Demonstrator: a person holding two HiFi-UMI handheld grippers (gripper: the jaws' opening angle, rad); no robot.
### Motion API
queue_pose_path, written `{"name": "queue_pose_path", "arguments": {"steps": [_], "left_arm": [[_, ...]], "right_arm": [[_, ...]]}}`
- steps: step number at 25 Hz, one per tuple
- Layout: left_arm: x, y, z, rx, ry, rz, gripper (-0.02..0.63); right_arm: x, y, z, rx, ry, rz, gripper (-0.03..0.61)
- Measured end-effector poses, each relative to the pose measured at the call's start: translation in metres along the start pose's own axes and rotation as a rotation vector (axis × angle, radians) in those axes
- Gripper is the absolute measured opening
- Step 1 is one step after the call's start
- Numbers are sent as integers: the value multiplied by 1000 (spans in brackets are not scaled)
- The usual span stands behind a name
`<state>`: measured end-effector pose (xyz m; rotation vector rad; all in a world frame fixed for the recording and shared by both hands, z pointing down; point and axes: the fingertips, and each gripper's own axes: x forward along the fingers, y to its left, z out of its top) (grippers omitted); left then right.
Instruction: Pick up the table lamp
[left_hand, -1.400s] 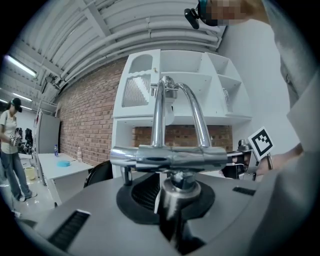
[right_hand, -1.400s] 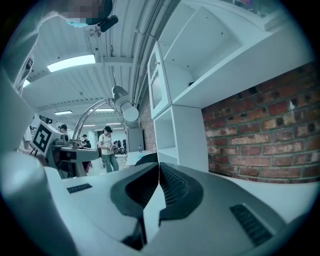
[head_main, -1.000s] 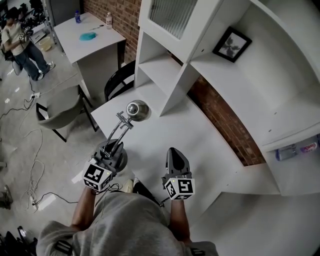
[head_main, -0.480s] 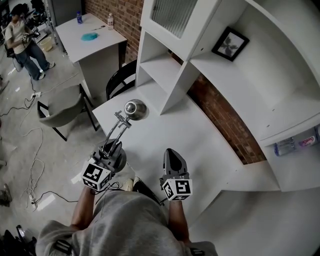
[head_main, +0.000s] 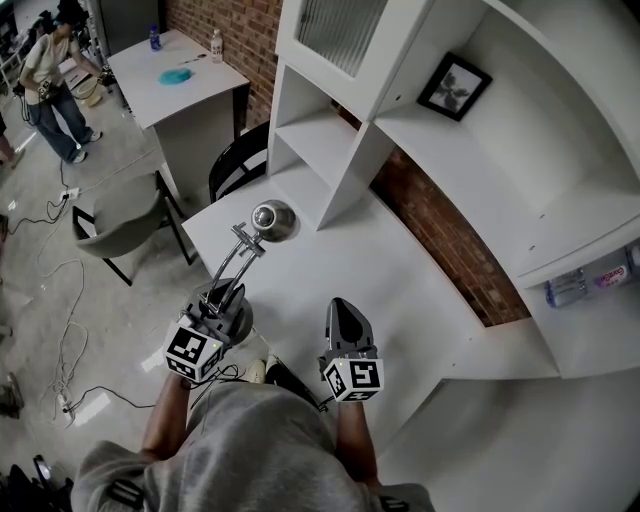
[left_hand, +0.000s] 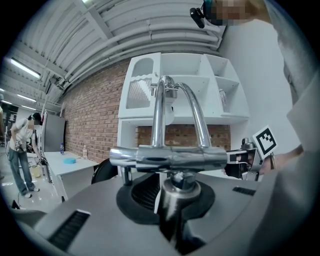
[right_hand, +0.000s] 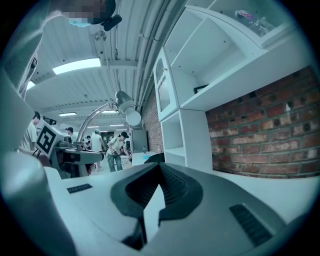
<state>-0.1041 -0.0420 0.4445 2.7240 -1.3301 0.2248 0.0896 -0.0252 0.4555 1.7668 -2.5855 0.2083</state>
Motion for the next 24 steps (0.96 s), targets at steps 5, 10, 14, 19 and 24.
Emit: {"name": "queue_pose_path", "arguments": {"steps": [5, 10, 14, 19, 24], "left_arm": [[1, -1, -1, -2, 2, -12, 46], [1, -1, -7, -8, 3, -16, 46], [0, -1, -5, -4, 3, -16, 46], [0, -2, -4, -5, 5, -20, 46], [0, -3, -4, -3, 8, -19, 46]], "right_arm": [[1, 2, 0, 3, -1, 1, 23], [1, 3, 0, -1, 1, -1, 23], [1, 3, 0, 0, 0, -3, 23], [1, 7, 1, -2, -1, 2, 22], [0, 8, -1, -8, 1, 4, 22]]}}
